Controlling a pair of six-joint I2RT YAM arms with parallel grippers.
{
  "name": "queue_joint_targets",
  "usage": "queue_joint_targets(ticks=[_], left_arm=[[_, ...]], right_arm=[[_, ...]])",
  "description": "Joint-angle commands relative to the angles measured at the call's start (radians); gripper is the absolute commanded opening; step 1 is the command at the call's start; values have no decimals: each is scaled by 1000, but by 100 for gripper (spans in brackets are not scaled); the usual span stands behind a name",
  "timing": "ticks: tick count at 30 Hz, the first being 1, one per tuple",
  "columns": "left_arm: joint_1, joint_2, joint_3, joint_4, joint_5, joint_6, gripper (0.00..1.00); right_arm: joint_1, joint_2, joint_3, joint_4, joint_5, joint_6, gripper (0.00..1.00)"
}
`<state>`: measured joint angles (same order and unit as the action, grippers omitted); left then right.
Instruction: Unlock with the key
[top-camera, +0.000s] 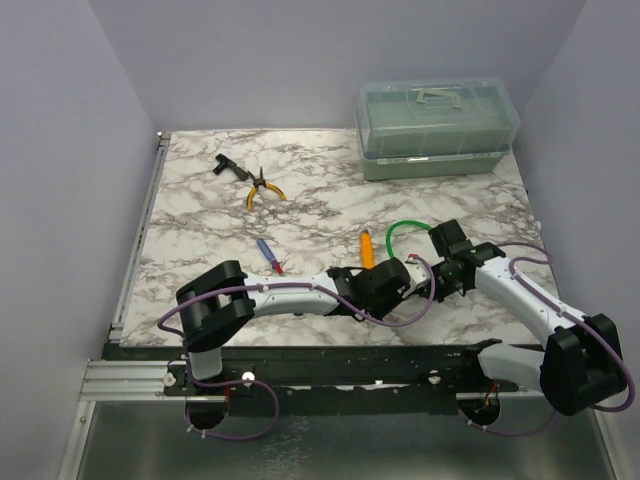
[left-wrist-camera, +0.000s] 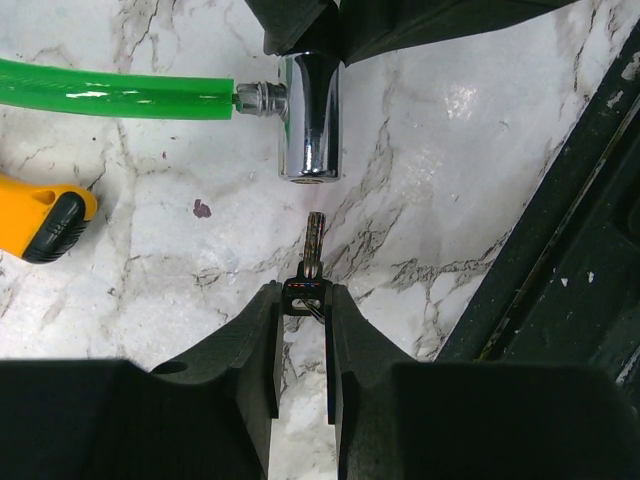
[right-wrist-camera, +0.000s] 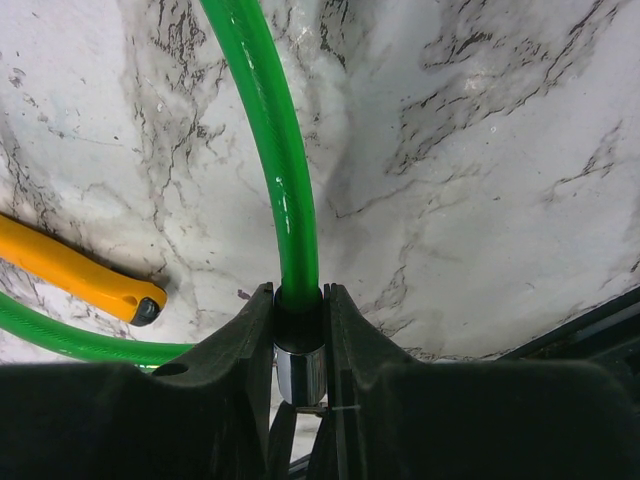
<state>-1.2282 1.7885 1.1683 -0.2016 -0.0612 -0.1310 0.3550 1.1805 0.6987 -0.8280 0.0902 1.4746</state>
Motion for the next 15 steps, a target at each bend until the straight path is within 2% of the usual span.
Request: queue_joint_targets(ticks=[1, 15], left_arm=[[-8, 17, -12, 24, -17, 11, 1], [-11, 26, -5, 25, -17, 14, 1]], right_arm=[[14, 9, -2, 16, -21, 20, 0], [30, 16, -11, 27, -20, 20, 0]])
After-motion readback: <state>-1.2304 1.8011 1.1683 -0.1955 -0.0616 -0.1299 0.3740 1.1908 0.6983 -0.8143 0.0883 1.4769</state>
